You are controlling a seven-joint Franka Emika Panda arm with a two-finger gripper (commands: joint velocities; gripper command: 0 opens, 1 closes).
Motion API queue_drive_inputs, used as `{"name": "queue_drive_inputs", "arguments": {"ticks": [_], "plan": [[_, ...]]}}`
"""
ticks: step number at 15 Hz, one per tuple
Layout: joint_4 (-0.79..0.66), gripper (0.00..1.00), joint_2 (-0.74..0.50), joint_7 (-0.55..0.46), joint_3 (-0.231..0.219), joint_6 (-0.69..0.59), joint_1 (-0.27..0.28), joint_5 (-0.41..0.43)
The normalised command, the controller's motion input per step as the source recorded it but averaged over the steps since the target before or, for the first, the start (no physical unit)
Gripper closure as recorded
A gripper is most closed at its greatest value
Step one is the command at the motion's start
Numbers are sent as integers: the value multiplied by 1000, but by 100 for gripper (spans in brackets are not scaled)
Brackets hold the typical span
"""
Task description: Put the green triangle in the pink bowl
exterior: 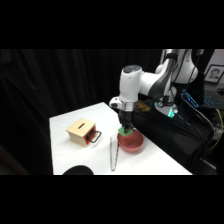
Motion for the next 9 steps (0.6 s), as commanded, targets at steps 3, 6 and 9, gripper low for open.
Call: {"name": "queue_drive_inputs", "arguments": {"ticks": [3, 6, 9], "plan": [[-22, 94, 146, -25, -36, 274, -8, -144], [-9, 94, 120, -26, -59, 246, 30, -125], [-12, 95, 90, -34, -77, 223, 58, -105]]}}
